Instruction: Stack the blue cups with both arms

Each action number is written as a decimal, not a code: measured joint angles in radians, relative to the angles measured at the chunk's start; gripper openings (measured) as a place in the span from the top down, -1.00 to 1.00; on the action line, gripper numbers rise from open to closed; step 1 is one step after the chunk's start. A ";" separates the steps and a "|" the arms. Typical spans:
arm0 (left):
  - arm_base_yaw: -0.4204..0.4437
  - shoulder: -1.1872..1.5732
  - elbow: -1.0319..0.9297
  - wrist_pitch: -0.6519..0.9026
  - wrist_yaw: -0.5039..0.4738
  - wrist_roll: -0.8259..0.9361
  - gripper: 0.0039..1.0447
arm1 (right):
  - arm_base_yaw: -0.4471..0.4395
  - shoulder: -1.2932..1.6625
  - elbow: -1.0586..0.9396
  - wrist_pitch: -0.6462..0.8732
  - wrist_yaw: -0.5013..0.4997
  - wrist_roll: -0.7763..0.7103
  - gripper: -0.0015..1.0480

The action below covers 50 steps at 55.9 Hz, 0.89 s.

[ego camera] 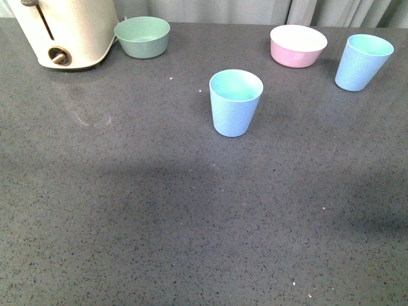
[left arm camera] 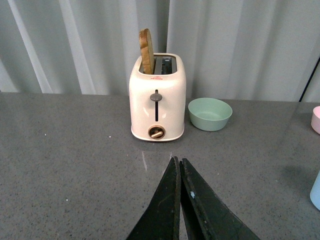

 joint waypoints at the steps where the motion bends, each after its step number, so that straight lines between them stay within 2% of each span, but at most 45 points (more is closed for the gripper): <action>1: 0.003 -0.012 -0.006 -0.007 0.002 0.000 0.97 | 0.000 0.000 0.000 0.000 0.000 0.000 -0.83; 7: 0.063 -0.089 -0.035 -0.053 0.086 0.001 0.97 | 0.000 0.000 0.000 0.000 0.000 0.000 -0.83; 13: 0.095 -0.151 -0.055 -0.095 0.092 0.001 0.97 | 0.000 0.000 0.000 0.000 0.000 0.000 -0.83; 23: 0.097 -0.216 -0.110 -0.100 0.098 0.002 0.97 | 0.000 0.000 0.000 0.000 0.000 0.000 -0.83; 50: 0.097 -0.489 -0.111 -0.356 0.099 0.003 0.97 | 0.000 0.000 0.000 0.000 0.000 0.000 -0.83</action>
